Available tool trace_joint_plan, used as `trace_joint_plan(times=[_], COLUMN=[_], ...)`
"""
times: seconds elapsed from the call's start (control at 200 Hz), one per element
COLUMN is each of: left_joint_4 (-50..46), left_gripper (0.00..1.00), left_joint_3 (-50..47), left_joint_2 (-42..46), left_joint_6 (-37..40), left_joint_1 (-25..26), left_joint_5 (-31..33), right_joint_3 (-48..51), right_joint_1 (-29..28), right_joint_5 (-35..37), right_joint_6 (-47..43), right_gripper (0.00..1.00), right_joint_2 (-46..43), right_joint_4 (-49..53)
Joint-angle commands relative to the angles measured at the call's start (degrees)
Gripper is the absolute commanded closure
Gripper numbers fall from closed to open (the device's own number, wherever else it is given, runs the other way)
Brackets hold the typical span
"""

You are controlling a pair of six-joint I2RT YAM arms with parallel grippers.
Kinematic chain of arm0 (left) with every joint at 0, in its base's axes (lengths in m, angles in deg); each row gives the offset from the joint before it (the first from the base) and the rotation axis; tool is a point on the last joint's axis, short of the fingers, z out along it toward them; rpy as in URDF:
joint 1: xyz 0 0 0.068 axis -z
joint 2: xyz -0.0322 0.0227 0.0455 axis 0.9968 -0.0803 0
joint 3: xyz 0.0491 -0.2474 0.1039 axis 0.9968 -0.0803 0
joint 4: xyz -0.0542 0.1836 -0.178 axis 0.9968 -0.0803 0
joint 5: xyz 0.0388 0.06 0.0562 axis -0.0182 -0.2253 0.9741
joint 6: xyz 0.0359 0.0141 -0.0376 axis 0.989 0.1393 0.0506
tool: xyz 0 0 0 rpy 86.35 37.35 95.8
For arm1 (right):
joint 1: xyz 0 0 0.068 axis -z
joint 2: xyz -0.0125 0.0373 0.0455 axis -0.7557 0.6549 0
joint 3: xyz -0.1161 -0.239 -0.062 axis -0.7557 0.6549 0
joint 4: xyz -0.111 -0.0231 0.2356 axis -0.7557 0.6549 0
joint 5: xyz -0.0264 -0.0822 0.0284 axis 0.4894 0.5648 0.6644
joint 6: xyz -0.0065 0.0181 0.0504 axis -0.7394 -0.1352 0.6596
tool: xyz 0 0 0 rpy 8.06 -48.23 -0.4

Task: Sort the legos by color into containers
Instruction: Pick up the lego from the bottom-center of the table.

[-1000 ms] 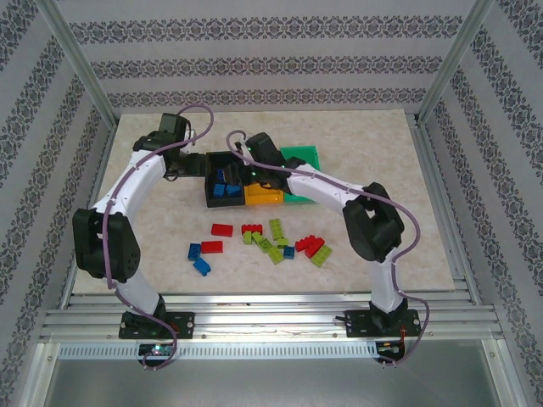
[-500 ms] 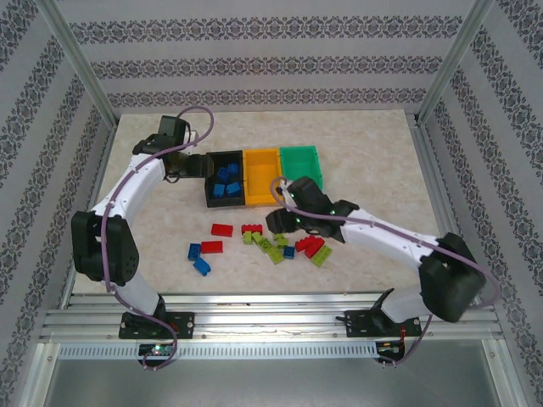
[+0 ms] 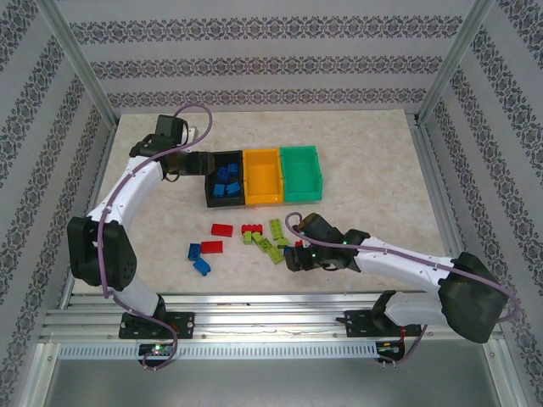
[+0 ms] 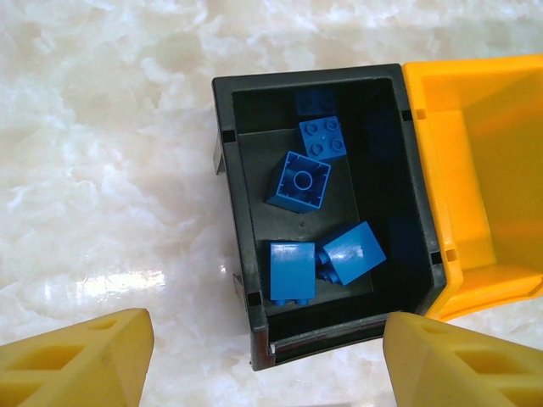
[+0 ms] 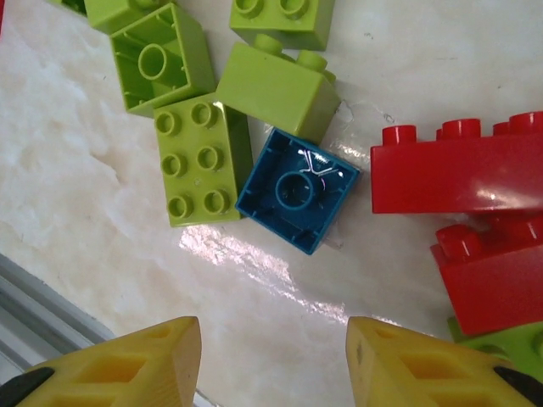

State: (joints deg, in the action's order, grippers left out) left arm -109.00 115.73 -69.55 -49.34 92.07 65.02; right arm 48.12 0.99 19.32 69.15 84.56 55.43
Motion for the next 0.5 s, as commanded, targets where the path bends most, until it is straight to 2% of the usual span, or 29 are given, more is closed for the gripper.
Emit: trace_joint_plan(times=[0.0,0.24,0.495], left_joint_4=[1.8,1.6,1.4], left_gripper=[0.28,0.28,0.28], left_joint_3=[-0.9,-0.8,-0.7], left_joint_2=[1.4,1.3,1.3], left_joint_6=[-0.3,0.0,0.4], left_joint_1=[0.1,0.2,0.5], left_joint_5=[-1.3,-1.0,-0.4], right_joint_3=[0.0,-2.4,-5.2], right_joint_1=[-0.9,-1.5,-1.9], right_joint_5=[2.6,8.2,10.1], right_joint_6=[3.1,2.9,3.0], right_gripper=[0.51,0.51,0.44], right_joint_2=[1.9,7.3,11.5], right_joint_4=[-2.1,-3.0,-4.2])
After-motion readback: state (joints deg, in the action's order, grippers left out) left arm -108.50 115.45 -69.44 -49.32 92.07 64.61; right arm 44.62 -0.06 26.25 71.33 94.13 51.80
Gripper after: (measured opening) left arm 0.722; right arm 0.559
